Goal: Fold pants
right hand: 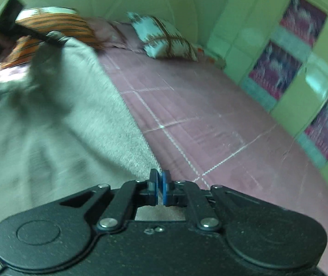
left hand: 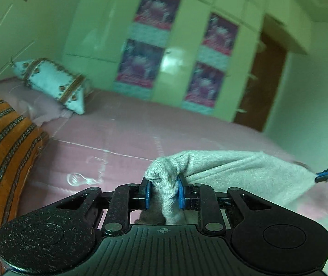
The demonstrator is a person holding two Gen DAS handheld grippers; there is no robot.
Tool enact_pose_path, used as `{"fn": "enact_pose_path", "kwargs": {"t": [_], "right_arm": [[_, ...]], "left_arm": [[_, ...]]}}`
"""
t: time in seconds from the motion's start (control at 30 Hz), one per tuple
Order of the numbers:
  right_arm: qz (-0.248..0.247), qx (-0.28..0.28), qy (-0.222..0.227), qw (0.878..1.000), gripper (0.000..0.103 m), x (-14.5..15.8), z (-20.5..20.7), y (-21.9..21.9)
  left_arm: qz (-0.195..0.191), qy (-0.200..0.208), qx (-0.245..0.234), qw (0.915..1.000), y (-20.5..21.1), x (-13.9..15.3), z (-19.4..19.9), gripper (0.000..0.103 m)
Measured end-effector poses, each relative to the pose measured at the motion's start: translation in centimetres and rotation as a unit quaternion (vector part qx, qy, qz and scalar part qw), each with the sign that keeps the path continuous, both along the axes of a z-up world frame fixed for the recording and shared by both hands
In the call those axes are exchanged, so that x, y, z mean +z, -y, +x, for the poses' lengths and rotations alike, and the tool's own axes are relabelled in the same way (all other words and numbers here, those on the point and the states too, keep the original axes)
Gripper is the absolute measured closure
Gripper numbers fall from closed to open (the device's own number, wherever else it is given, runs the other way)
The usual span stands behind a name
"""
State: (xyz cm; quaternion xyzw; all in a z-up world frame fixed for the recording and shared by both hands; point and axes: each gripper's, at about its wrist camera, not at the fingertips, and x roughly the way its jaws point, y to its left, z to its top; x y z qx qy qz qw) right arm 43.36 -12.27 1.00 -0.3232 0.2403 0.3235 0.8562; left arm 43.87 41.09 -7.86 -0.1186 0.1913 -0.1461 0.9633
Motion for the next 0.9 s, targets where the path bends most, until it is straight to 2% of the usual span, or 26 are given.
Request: {"fn": "enact_pose_path", "kwargs": {"t": [0.07, 0.17, 0.2, 0.27, 0.33, 0.4, 0.47, 0.53, 0.7, 0.83, 0.9], "right_arm": [[-0.009, 0.006, 0.009, 1.000, 0.103, -0.5, -5.1, 0.6], [-0.026, 0.010, 0.027, 0.999, 0.103, -3.9, -13.0, 1.0], [-0.026, 0.000, 0.028, 0.999, 0.090, -5.1, -14.6, 1.2], [0.012, -0.043, -0.014, 0.999, 0.087, -7.2, -17.2, 2.3], [0.058, -0.095, -0.043, 0.993, 0.088, -8.0, -18.0, 3.5], [0.133, -0.153, -0.079, 0.976, 0.088, -7.8, -18.2, 4.8], [0.193, -0.199, -0.092, 0.956, 0.086, -7.3, -18.1, 5.7], [0.240, -0.229, -0.106, 0.937, 0.086, -7.0, -17.6, 6.8], [0.308, -0.308, -0.152, 0.887, 0.080, -7.5, -15.4, 8.2], [0.327, -0.370, -0.177, 0.851, 0.077, -8.9, -14.2, 9.2], [0.339, -0.387, -0.194, 0.835, 0.074, -9.5, -13.4, 9.6]], "left_arm": [[0.004, 0.002, -0.011, 0.9999, 0.2, -0.1, -3.5, 0.078], [-0.008, -0.041, 0.006, 0.9991, 0.2, -2.5, -9.2, 0.071], [-0.012, -0.066, 0.024, 0.9974, 0.1, -3.7, -11.0, 0.069], [-0.016, -0.110, 0.058, 0.9921, 0.3, -5.4, -14.0, 0.069], [-0.016, -0.131, 0.106, 0.9856, 0.7, -6.1, -16.7, 0.069], [-0.057, -0.133, 0.145, 0.9788, 0.8, -6.0, -19.1, 0.068], [-0.100, -0.128, 0.165, 0.9727, 1.2, -5.7, -20.7, 0.062], [-0.123, -0.120, 0.175, 0.9694, 1.9, -5.4, -21.4, 0.050], [-0.149, -0.148, 0.189, 0.9592, 3.9, -6.2, -18.5, 0.047], [-0.170, -0.150, 0.188, 0.9555, 4.3, -6.6, -17.0, 0.047], [-0.172, -0.164, 0.187, 0.9533, 4.3, -6.7, -15.8, 0.047]]}}
